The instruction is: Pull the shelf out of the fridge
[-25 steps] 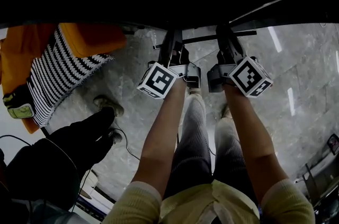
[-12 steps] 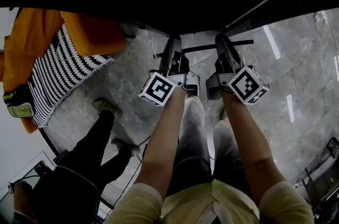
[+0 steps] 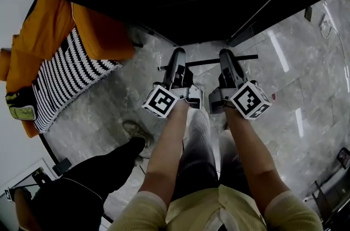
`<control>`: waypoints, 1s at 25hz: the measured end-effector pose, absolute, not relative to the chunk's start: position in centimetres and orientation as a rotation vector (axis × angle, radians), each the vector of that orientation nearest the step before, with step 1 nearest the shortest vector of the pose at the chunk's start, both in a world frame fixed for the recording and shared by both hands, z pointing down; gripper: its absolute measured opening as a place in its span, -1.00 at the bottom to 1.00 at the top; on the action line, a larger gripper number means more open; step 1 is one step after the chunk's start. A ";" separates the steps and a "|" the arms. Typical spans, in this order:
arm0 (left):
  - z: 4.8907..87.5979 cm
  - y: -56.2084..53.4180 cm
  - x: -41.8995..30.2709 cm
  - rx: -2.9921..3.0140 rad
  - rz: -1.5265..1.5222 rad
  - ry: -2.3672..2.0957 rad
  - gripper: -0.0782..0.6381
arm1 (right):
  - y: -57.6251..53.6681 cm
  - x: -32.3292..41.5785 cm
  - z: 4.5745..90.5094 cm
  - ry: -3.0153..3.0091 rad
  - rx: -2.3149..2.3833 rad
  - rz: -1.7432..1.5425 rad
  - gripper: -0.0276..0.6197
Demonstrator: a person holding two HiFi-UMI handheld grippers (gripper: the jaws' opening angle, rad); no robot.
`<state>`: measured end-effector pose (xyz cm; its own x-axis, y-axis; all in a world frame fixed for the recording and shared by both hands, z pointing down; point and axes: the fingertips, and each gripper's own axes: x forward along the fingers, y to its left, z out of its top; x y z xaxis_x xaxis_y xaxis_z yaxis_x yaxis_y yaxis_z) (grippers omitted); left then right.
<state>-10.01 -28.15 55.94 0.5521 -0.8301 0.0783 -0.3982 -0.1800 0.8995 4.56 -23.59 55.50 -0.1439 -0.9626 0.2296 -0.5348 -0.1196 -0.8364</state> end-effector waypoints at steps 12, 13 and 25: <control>51.8 -24.3 -9.8 1.774 -0.585 -1.014 -0.58 | -19.9 4.7 51.8 1.702 -1.607 -1.202 -0.59; 51.5 -23.9 -9.9 1.777 -0.588 -1.014 -0.58 | -19.6 4.7 51.4 1.708 -1.603 -1.204 -0.59; 47.0 -18.8 -11.0 1.756 -0.624 -1.039 -0.58 | -15.1 3.5 46.8 1.817 -1.533 -1.221 -0.59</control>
